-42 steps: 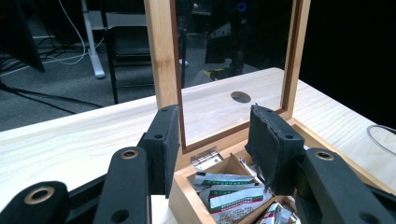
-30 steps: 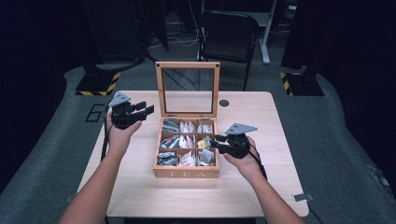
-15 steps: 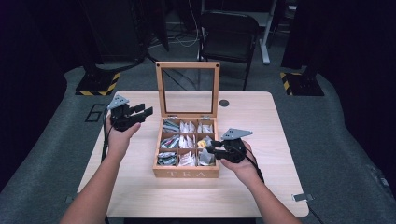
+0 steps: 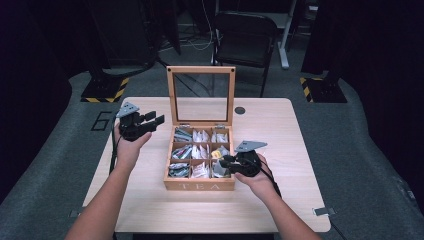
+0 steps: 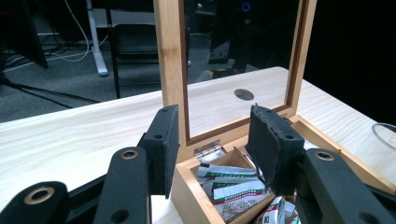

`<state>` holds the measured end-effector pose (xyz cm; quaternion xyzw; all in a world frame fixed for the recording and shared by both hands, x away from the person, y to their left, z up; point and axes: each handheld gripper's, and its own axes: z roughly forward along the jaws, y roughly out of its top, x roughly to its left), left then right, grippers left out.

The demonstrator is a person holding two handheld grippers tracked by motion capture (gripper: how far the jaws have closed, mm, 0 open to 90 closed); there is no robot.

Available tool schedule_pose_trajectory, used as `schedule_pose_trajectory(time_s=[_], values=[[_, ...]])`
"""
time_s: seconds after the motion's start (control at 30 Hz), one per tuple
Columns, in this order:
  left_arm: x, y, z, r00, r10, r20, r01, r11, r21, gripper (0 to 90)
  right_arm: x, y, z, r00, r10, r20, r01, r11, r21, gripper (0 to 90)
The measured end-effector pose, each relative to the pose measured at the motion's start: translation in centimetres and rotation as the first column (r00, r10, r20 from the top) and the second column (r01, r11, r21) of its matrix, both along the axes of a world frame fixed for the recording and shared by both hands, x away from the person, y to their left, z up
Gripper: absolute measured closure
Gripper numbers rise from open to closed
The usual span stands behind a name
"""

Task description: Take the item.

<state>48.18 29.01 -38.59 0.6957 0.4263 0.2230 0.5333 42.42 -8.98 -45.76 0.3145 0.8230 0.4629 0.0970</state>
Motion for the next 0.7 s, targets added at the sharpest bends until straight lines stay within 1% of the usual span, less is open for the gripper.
schedule_pose_trajectory(time_s=[0.07,0.17,0.2,0.27,0.33,0.4,0.6,0.7], values=[[0.0,0.0,0.0,1.0000,0.000,-0.002,0.000,1.0000,0.000,53.6,0.0,0.1,0.0,0.9999,0.010,-0.006,-0.010,0.9999,-0.013,77.2],[0.1,0.1,0.0,1.0000,0.002,0.000,-0.002,1.0000,-0.001,53.5,-0.1,0.2,0.0,0.9997,0.024,-0.007,-0.024,0.9997,-0.011,83.0],[0.1,0.1,0.0,1.0000,0.002,0.000,-0.002,1.0000,-0.001,53.6,-0.1,0.2,0.0,0.9997,0.024,-0.007,-0.024,0.9997,-0.011,83.0],[0.1,0.0,-0.1,1.0000,0.004,-0.003,-0.004,1.0000,0.000,53.6,-0.3,0.2,0.2,0.9993,0.037,-0.005,-0.037,0.9993,-0.010,86.6],[0.1,0.0,-0.1,1.0000,0.002,-0.005,-0.002,1.0000,0.002,53.6,-0.4,0.3,0.4,0.9988,0.049,-0.003,-0.049,0.9988,-0.010,87.5],[0.1,0.0,-0.1,1.0000,0.003,-0.004,-0.003,1.0000,0.001,53.6,-0.6,0.4,0.6,0.9982,0.059,0.008,-0.059,0.9982,-0.011,87.7],[0.1,0.0,-0.1,1.0000,0.005,-0.004,-0.005,1.0000,-0.003,53.5,-0.8,0.3,1.1,0.9980,0.058,0.023,-0.058,0.9983,0.003,87.9],[0.1,0.1,0.0,1.0000,0.004,-0.003,-0.004,1.0000,0.000,53.5,-0.8,0.2,1.4,0.9987,0.047,0.018,-0.047,0.9988,0.008,88.0]])
